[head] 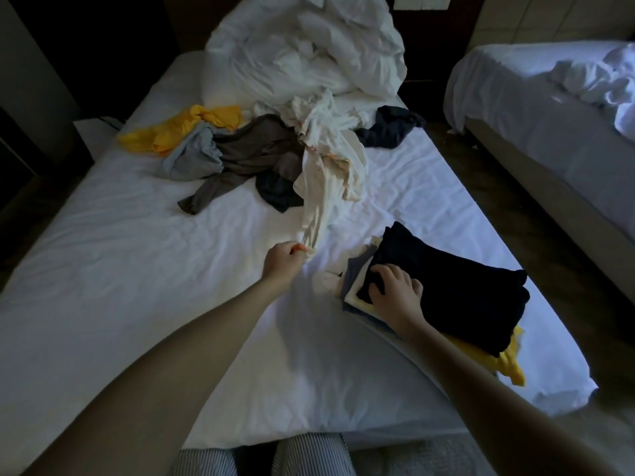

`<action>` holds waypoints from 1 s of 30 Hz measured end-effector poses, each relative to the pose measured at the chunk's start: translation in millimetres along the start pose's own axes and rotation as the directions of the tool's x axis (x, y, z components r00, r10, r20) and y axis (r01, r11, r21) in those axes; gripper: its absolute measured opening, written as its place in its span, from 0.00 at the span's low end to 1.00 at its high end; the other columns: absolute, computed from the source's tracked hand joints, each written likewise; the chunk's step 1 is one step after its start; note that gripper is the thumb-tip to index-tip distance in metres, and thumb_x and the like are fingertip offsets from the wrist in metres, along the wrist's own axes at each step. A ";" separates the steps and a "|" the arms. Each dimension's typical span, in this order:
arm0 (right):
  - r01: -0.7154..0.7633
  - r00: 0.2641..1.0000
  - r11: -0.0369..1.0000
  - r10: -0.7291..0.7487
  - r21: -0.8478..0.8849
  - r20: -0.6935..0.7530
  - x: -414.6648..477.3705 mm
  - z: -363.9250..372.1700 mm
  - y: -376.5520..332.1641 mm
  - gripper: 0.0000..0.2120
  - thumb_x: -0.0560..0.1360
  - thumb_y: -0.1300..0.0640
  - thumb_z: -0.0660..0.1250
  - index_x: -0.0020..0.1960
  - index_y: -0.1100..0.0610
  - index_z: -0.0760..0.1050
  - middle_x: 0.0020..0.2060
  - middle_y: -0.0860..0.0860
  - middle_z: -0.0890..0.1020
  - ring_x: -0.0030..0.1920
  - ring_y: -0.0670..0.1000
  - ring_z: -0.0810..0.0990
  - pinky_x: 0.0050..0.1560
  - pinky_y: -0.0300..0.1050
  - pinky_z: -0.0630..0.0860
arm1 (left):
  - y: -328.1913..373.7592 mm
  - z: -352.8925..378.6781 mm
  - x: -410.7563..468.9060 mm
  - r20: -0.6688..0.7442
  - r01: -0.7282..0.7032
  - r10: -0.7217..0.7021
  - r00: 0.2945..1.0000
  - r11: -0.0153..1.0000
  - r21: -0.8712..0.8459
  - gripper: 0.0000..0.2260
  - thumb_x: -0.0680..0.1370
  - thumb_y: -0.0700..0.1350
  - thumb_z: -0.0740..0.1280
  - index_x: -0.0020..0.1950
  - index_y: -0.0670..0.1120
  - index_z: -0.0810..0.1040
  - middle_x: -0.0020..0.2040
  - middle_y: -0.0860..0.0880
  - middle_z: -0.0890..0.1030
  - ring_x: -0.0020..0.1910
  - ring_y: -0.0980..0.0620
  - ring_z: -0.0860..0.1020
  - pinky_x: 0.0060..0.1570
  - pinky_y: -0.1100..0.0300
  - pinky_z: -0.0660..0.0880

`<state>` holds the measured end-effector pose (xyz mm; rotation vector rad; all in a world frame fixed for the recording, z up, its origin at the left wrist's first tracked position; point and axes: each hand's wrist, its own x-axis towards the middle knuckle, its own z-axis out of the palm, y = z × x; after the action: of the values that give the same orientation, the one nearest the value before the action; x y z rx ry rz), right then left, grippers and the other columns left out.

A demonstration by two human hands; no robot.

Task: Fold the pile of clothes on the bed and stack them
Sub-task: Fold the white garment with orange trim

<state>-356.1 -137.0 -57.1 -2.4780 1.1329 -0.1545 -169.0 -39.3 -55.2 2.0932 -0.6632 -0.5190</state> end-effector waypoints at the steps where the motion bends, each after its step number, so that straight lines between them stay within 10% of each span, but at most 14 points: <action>1: 0.013 1.000 1.000 -0.013 0.019 0.010 0.2 1.6 -5.5 0.19 0.79 0.54 0.55 0.70 0.49 0.65 0.69 0.48 0.66 0.71 0.50 0.61 0.67 0.47 0.55 | 9.1 -8.3 -4.4 0.038 -0.006 0.008 0.999 0.998 -0.057 0.12 0.76 0.38 0.64 0.32 0.42 0.76 0.30 0.49 0.74 0.30 0.54 0.71 0.30 0.63 0.67; 5: -0.084 0.994 0.880 0.040 0.468 0.102 -2.1 -1.5 -39.5 0.18 0.79 0.60 0.56 0.68 0.56 0.68 0.61 0.56 0.74 0.64 0.55 0.72 0.59 0.41 0.68 | 34.9 -41.8 -24.9 0.193 -0.018 0.055 0.980 0.982 -0.187 0.17 0.75 0.34 0.63 0.26 0.45 0.67 0.25 0.49 0.67 0.27 0.54 0.66 0.29 0.63 0.63; 7: -0.338 0.941 0.430 0.145 0.837 0.306 0.1 -11.6 -56.6 0.17 0.80 0.60 0.56 0.68 0.60 0.67 0.61 0.60 0.75 0.59 0.58 0.74 0.53 0.40 0.71 | 44.6 -60.8 -36.3 0.254 -0.016 0.068 0.965 0.979 -0.202 0.17 0.75 0.32 0.61 0.27 0.44 0.65 0.25 0.47 0.65 0.25 0.54 0.64 0.27 0.63 0.60; 9: -0.482 0.874 0.088 0.120 0.872 0.471 -0.7 -21.2 -70.8 0.19 0.81 0.55 0.57 0.70 0.58 0.65 0.64 0.58 0.72 0.60 0.58 0.74 0.54 0.47 0.70 | 53.0 -81.1 -50.7 0.371 -0.026 0.088 0.924 0.986 -0.167 0.14 0.73 0.31 0.60 0.28 0.43 0.67 0.26 0.48 0.66 0.25 0.54 0.64 0.26 0.64 0.61; 13: -0.610 0.792 -0.085 -0.028 0.788 0.610 -11.4 -21.2 -105.9 0.19 0.79 0.49 0.60 0.65 0.58 0.67 0.59 0.60 0.73 0.56 0.59 0.75 0.51 0.52 0.73 | 62.4 -116.9 -93.2 0.700 -0.051 0.105 0.706 0.994 -0.098 0.03 0.61 0.36 0.58 0.27 0.42 0.68 0.20 0.54 0.68 0.21 0.60 0.67 0.25 0.69 0.65; 18: -0.565 0.825 -0.030 -0.047 0.825 0.563 -27.7 -6.2 -153.7 0.17 0.79 0.62 0.56 0.32 0.61 0.71 0.22 0.52 0.72 0.22 0.47 0.71 0.25 0.37 0.69 | 60.6 -141.4 -136.3 0.897 -0.062 0.040 0.440 0.998 -0.014 0.09 0.61 0.35 0.58 0.25 0.46 0.74 0.23 0.54 0.72 0.24 0.60 0.70 0.29 0.69 0.69; 22: -0.372 0.837 0.585 -0.125 0.721 0.533 -40.1 2.3 -146.7 0.13 0.78 0.63 0.56 0.35 0.58 0.68 0.26 0.52 0.70 0.23 0.46 0.67 0.27 0.39 0.62 | 31.6 -151.2 -119.8 0.693 0.102 -0.055 0.719 0.994 -0.027 0.05 0.75 0.41 0.64 0.40 0.45 0.77 0.36 0.51 0.78 0.35 0.58 0.76 0.43 0.63 0.74; 24: -0.351 0.728 0.611 -0.299 0.710 0.617 -53.9 -5.4 -140.0 0.12 0.79 0.65 0.55 0.38 0.58 0.71 0.22 0.47 0.72 0.20 0.42 0.66 0.24 0.34 0.62 | 17.8 -148.3 -103.6 0.471 0.287 -0.198 0.860 0.950 -0.125 0.06 0.79 0.47 0.61 0.48 0.46 0.75 0.46 0.48 0.77 0.44 0.52 0.76 0.51 0.55 0.74; 30: -0.254 0.353 0.777 -0.480 0.576 0.803 -73.9 -17.6 -125.9 0.09 0.72 0.61 0.62 0.50 0.54 0.77 0.34 0.48 0.77 0.28 0.42 0.72 0.29 0.32 0.70 | -16.2 -92.4 -82.7 0.525 0.507 -0.319 0.789 0.821 -0.262 0.24 0.72 0.57 0.71 0.58 0.44 0.68 0.48 0.45 0.76 0.43 0.48 0.79 0.46 0.51 0.80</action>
<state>-321.7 -13.8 15.4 -1.5030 0.2412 0.7027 -175.4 76.3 -8.1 1.7285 -0.2921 -1.3292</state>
